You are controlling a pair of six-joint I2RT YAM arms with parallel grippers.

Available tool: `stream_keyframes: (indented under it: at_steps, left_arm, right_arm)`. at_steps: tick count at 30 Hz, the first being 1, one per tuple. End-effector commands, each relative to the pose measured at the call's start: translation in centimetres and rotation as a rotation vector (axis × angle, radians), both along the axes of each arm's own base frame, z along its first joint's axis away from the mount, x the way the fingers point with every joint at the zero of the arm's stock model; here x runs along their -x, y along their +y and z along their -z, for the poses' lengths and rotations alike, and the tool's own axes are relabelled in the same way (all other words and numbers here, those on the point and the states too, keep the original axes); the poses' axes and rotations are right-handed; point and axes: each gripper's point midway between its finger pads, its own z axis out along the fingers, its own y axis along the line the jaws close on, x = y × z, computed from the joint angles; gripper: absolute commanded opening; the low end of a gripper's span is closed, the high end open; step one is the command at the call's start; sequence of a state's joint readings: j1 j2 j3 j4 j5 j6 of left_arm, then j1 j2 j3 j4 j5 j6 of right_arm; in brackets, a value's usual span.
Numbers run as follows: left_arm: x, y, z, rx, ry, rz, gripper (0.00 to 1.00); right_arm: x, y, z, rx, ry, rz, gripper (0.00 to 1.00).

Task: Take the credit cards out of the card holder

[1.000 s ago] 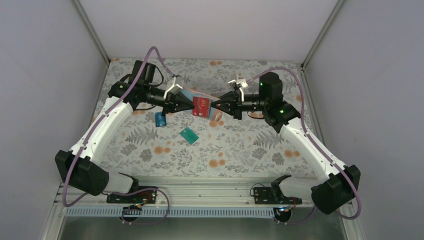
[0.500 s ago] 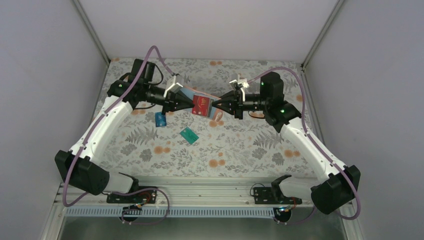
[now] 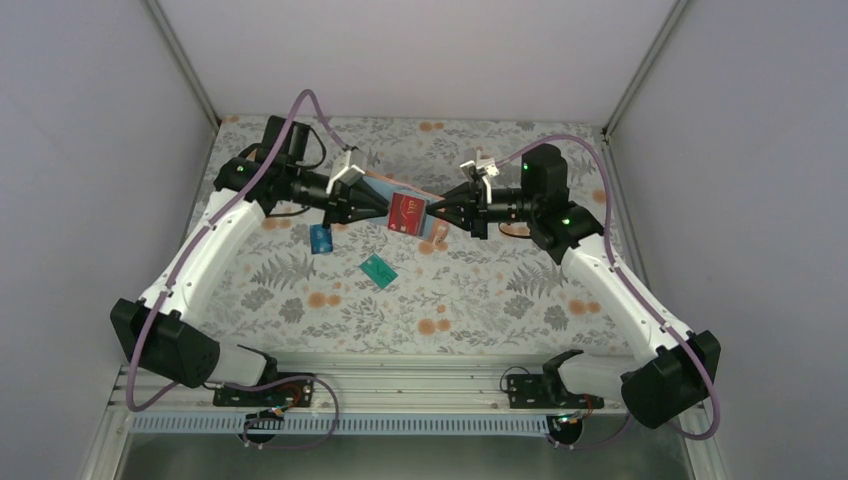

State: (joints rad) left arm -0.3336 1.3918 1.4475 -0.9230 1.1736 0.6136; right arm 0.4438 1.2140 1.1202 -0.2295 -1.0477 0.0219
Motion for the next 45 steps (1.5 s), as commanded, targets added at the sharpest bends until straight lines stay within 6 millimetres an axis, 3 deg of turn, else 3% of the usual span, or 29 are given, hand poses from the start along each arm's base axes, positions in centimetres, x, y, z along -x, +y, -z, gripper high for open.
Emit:
stream_keyframes:
  at_steps: [1,5,8,10,12,13,20,23,29,45]
  left_arm:
    - [0.0,-0.8,-0.8,0.04,-0.025,0.038,0.15]
    - [0.0,-1.2,-0.6,0.026,-0.018,0.05,0.23]
    - [-0.2,-1.3,-0.3,0.018,-0.032,0.038,0.24]
    - [-0.3,-1.3,-0.1,0.01,-0.039,0.033,0.2]
    - [-0.2,-1.3,-0.2,0.008,-0.043,0.034,0.05]
    - [-0.1,-1.3,-0.3,0.006,-0.043,0.035,0.03]
    - [0.7,-0.9,-0.9,0.019,-0.053,0.059,0.09]
    - [0.7,-1.0,-1.1,0.031,-0.046,0.071,0.03]
    - [1.1,-0.7,-1.4,0.034,-0.069,0.069,0.02]
    - [-0.3,0.3,-1.0,0.027,-0.06,0.005,0.02]
  right_arm:
    - [0.3,-0.2,-0.9,-0.016,-0.027,-0.024,0.04]
    - [0.4,-0.2,-0.8,-0.013,-0.028,-0.027,0.04]
    - [0.5,-0.2,-0.9,-0.016,-0.029,-0.032,0.04]
    - [0.6,-0.2,-1.0,-0.017,-0.029,-0.037,0.04]
    - [0.6,-0.2,-1.2,-0.017,-0.035,-0.036,0.04]
    - [0.6,-0.2,-1.2,-0.016,-0.037,-0.035,0.04]
    - [0.7,-0.3,-1.0,-0.009,-0.034,-0.039,0.04]
    - [0.8,-0.3,-1.2,-0.01,-0.037,-0.039,0.04]
    - [0.7,-0.5,-1.1,-0.003,-0.04,-0.026,0.04]
    - [0.8,-0.7,-1.2,0.0,-0.04,-0.028,0.04]
